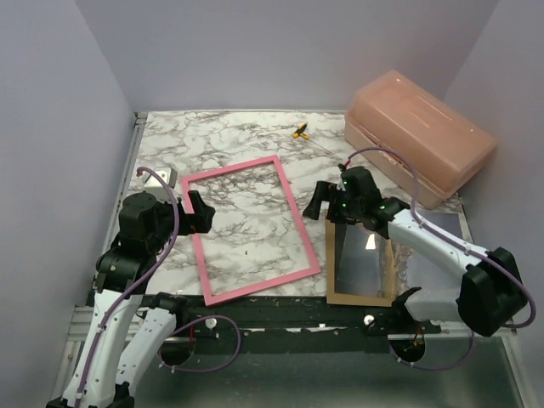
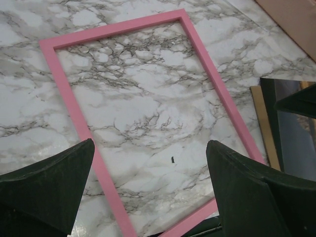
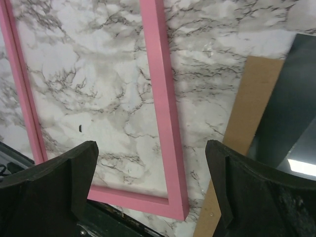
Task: Put the photo into the frame
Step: Adjust the photo frame at the center of the board.
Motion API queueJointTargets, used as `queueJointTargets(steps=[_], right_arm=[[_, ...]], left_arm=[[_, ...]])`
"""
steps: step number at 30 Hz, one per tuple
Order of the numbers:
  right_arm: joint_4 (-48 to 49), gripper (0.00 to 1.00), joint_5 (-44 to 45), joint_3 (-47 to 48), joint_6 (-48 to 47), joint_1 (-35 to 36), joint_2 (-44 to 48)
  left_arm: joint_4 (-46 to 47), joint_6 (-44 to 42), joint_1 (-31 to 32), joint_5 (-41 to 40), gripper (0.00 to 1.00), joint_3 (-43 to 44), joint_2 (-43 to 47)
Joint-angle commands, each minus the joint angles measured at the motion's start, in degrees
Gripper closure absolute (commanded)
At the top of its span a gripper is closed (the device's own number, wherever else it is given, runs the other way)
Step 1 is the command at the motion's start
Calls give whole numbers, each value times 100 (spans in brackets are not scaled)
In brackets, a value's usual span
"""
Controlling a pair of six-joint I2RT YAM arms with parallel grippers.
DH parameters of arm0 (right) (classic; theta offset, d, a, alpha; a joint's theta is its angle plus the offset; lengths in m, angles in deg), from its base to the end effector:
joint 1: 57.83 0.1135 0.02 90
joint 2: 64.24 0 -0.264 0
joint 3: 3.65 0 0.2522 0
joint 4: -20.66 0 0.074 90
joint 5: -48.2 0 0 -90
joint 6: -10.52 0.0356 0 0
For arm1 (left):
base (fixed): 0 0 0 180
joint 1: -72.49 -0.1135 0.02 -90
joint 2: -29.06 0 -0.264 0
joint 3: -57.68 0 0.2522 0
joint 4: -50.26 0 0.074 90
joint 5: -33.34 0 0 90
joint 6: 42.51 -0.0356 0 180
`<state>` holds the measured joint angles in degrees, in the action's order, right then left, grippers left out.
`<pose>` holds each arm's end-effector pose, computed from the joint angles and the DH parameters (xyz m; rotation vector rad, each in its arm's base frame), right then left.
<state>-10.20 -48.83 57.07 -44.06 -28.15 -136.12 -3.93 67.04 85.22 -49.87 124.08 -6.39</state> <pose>0.2294 0.1358 0.2424 0.0548 2.4066 0.7008 0.1178 -0.0309 0.3532 -0.0410 2.0050 -0.4812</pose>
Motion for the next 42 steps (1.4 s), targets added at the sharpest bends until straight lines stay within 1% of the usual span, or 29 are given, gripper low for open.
queueJointTargets(steps=[1, 4, 7, 12, 14, 16, 18, 20, 21, 22, 24, 25, 28, 30, 35, 42], right_arm=[[-375, 2, 1064, 452, 48, 689, -705], [-550, 6, 1543, 842, 67, 1148, -1364], [-823, 9, 2042, 1339, 79, 1480, -2036], [-1146, 16, 2445, 1945, 124, 1659, -3018], [-1170, 20, 2469, 2097, 130, 1671, -3334], [-1168, 27, 2461, 2210, 143, 1673, -3634], [-1185, 35, 2484, 2318, 172, 1674, -3860], [-1227, 49, 2557, 2393, 256, 1674, -4014], [-1225, 58, 2581, 2418, 309, 1674, -4051], [-1225, 66, 2605, 2439, 374, 1674, -4083], [-1243, 74, 2603, 2507, 506, 1674, -4137], [-1286, 80, 2620, 2586, 602, 1676, -4168], [-1513, 91, 2732, 2862, 803, 1676, -4284], [-1642, 94, 2750, 3043, 855, 1676, -4349], [-1455, 94, 2632, 3111, 410, 1686, -4301], [-1236, 94, 2718, 2562, 211, 1726, -3968]], left_arm=[[383, -338, -29, -289, 2, -715, 509], [651, -363, -33, -325, 1, -1114, 933], [765, -408, -32, -401, 2, -1157, 1172], [826, -487, -32, -386, 1, -1208, 1261], [824, -487, -34, -363, 1, -1211, 1228], [825, -504, -34, -279, 2, -1202, 1192], [821, -514, -29, -231, 2, -1199, 1141], [810, -522, -30, -209, 2, -1194, 1089], [808, -522, -28, -197, 2, -1185, 1080], [800, -522, -32, -199, 2, -1181, 1068], [810, -519, -29, -178, 1, -1183, 1064], [816, -522, -32, -169, 2, -1194, 1064], [817, -522, -26, -176, 2, -1201, 1049], [822, -522, -33, -171, 2, -1199, 1023], [817, -530, -32, -152, 1, -1195, 976], [828, -522, -34, -91, 2, -1195, 911]])
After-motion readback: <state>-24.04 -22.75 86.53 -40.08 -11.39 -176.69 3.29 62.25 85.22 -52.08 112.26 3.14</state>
